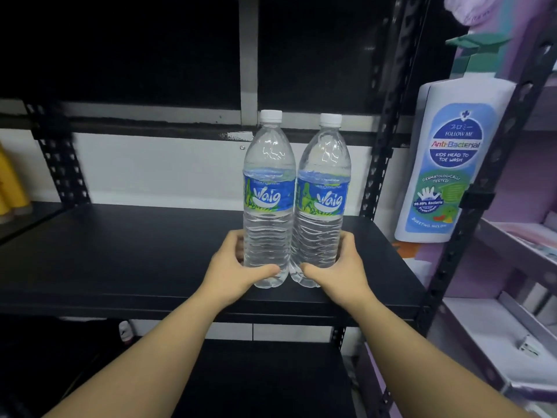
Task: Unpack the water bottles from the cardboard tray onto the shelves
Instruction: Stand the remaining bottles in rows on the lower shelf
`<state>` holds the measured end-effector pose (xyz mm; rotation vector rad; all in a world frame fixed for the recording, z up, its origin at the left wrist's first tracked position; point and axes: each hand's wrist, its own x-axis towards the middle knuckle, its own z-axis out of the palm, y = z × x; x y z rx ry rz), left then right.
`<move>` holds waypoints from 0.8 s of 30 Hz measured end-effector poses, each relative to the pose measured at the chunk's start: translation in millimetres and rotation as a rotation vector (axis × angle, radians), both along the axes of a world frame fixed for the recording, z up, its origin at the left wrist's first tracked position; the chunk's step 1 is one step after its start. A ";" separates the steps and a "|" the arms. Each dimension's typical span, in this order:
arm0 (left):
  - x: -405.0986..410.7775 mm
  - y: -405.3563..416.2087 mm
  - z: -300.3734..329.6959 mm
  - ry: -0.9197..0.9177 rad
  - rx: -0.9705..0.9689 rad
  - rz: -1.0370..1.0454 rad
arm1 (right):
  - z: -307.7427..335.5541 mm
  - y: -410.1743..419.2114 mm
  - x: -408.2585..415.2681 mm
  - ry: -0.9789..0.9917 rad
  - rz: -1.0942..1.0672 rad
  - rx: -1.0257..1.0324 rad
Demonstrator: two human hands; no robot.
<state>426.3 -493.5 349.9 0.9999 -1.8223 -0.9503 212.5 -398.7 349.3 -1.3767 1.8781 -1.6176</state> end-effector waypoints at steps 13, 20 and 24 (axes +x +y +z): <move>-17.6 -43.4 1.8 -0.106 0.094 -0.128 | -0.2 -21.5 -13.5 -0.067 -0.111 0.047; -42.0 -85.2 1.6 -0.118 0.076 -0.155 | 4.6 -58.8 -36.5 -0.014 -0.128 0.097; -58.2 -110.5 -4.4 -0.096 0.081 -0.155 | 2.8 -85.0 -52.0 -0.016 -0.132 0.083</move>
